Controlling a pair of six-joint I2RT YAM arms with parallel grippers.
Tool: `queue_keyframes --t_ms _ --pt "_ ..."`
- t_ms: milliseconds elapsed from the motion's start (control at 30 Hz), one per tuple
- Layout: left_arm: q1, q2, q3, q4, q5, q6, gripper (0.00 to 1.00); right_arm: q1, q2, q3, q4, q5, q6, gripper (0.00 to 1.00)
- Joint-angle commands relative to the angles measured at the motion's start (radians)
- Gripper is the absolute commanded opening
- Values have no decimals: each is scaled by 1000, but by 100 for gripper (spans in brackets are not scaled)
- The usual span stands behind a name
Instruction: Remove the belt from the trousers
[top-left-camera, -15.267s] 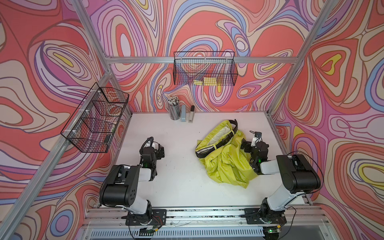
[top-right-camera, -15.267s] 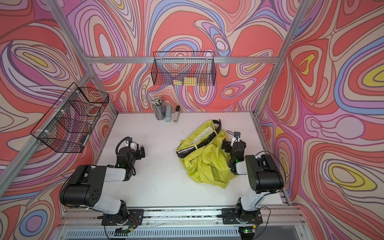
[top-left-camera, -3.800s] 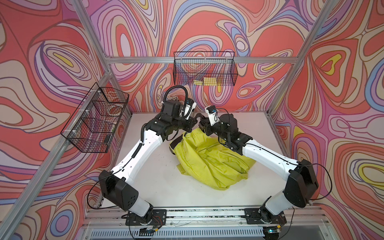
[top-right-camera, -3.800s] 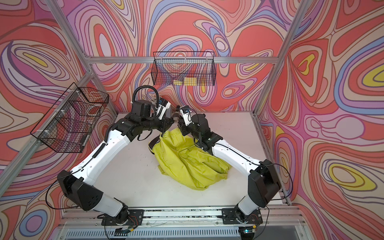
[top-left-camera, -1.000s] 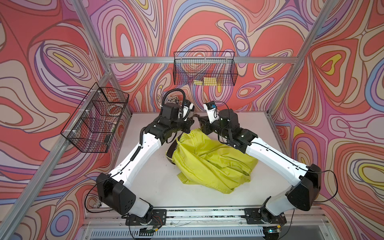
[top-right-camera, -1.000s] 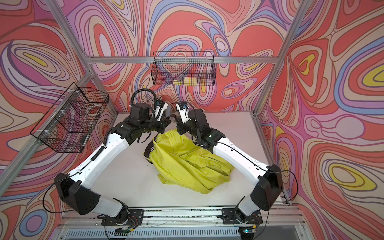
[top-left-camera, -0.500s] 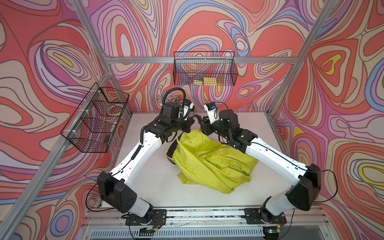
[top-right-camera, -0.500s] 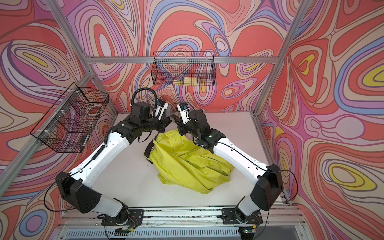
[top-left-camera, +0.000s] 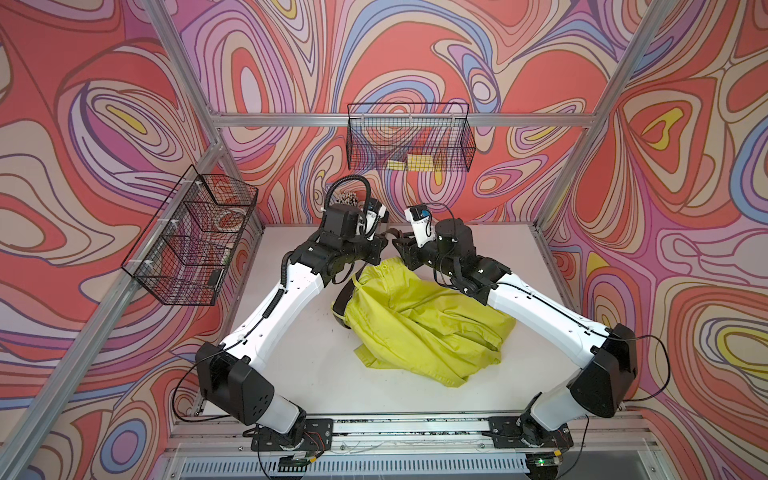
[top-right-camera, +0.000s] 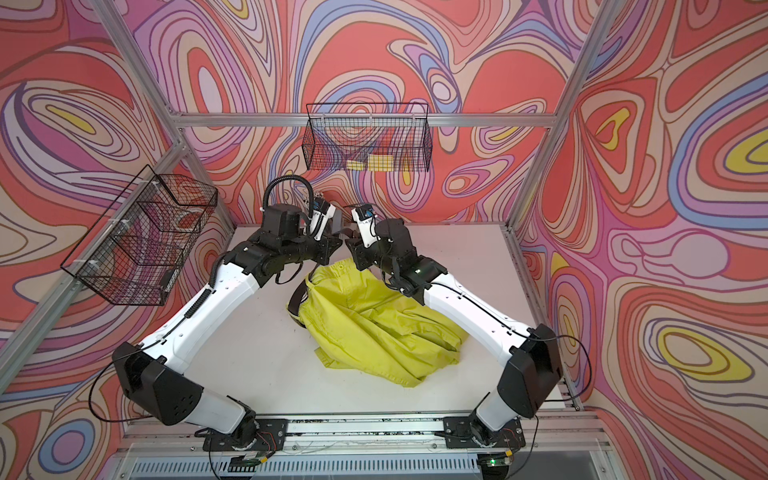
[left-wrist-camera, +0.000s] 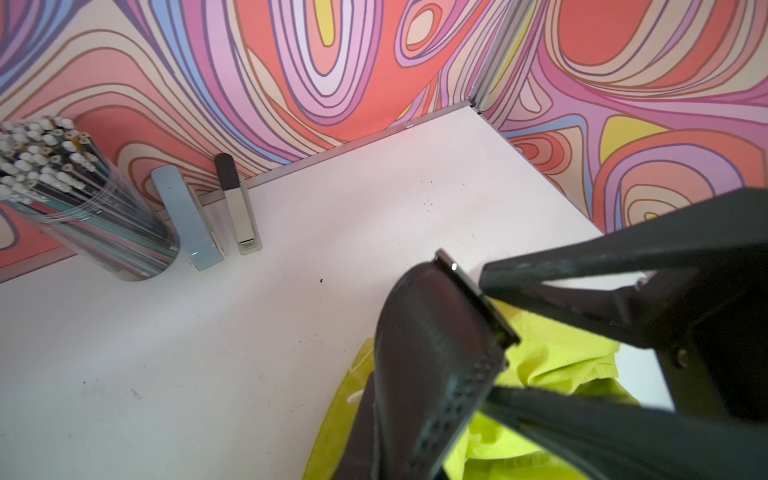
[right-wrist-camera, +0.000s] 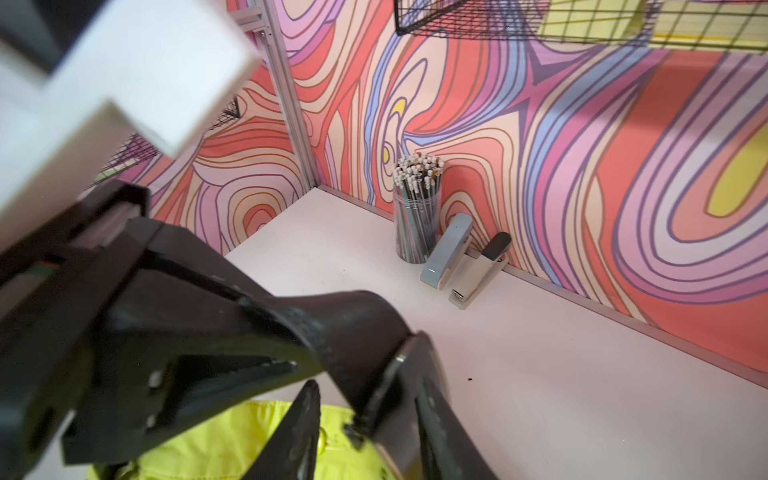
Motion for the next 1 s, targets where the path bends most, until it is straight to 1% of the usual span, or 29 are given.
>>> queue_keyframes --t_ms 0,133,200,233,300,433,600,867,967 --pt "-12 -2 51 31 61 -19 0 15 2 0 28 -56 7 40" --pt "-12 -6 51 22 56 -15 0 14 -44 -52 69 16 14 30" --pt "-12 -8 52 23 58 -16 0 15 -47 -49 54 43 6 25" --pt "-12 -9 52 24 59 -16 0 14 -42 -39 42 43 0 25" --pt "-11 -10 51 28 63 -19 0 14 -23 -15 14 35 -3 25" --pt "-11 -10 51 27 63 -19 0 15 0 2 13 12 1 29" --pt "-12 -14 51 21 60 -16 0 16 20 15 -4 11 3 31" --pt "-12 -18 53 20 59 -15 0 16 34 5 -18 34 9 32" --pt "-13 -19 54 17 57 -12 0 18 33 -6 -12 41 13 30"
